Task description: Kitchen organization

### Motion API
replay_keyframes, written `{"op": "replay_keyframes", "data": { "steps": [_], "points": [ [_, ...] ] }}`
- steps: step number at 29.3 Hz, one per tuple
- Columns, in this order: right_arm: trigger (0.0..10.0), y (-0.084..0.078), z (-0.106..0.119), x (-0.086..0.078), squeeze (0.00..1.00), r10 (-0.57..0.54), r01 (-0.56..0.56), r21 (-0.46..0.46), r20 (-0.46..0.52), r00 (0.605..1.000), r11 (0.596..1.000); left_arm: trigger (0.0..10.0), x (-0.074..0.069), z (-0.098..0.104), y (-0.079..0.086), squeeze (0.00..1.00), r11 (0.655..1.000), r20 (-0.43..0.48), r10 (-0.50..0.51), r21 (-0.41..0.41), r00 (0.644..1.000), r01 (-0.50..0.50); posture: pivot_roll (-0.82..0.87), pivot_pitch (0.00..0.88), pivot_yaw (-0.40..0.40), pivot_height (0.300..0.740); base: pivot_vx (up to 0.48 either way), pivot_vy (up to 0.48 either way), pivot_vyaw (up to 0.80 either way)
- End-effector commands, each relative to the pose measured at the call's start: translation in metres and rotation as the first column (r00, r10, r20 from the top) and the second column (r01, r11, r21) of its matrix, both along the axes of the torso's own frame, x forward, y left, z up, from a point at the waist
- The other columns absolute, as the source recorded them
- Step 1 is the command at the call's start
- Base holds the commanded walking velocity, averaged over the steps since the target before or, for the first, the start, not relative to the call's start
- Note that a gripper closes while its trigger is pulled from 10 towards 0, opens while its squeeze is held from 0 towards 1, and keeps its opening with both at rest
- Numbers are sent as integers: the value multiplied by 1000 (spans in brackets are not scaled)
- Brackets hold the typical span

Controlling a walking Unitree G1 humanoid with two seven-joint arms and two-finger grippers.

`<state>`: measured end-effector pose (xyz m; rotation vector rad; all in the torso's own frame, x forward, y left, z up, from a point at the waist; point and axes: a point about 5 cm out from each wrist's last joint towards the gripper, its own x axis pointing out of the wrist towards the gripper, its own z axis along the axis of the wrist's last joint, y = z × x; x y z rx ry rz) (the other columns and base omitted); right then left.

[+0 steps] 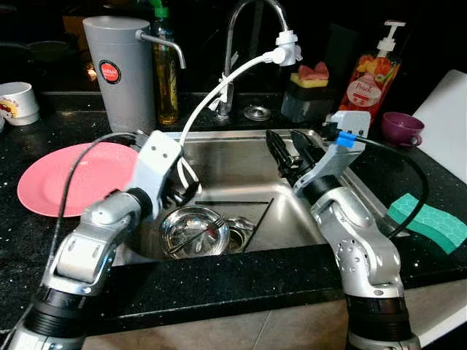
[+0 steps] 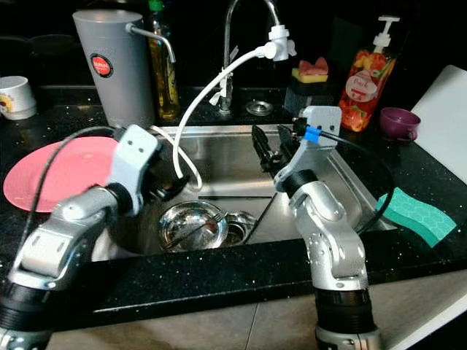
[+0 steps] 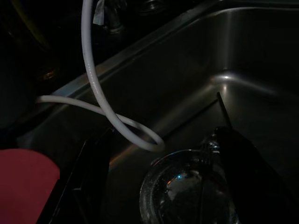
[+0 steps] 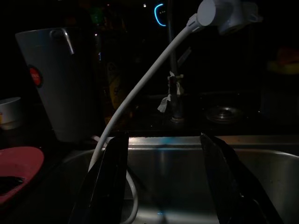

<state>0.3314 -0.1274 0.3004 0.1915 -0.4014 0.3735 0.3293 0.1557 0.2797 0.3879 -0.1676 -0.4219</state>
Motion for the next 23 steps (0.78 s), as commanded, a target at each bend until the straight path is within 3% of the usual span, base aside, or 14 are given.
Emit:
{"op": "replay_keyframes", "data": {
  "steps": [1,11,23],
  "points": [
    [10000,-2,3,0,0,2,-2,0,15,1000,1000,10000,-5,-2,3,0,1000,-3,0,17,1000,0,87,139,-60,740,0,0,0],
    [10000,0,3,-1,0,7,-7,1,14,1000,1000,10000,-16,1,18,0,991,36,74,107,997,-78,95,166,-51,740,0,0,0],
    [10000,-2,-4,-3,0,-9,9,8,-1,1000,1000,10000,-18,2,31,0,971,69,107,209,992,-120,101,163,-44,740,0,0,0]
  ]
}}
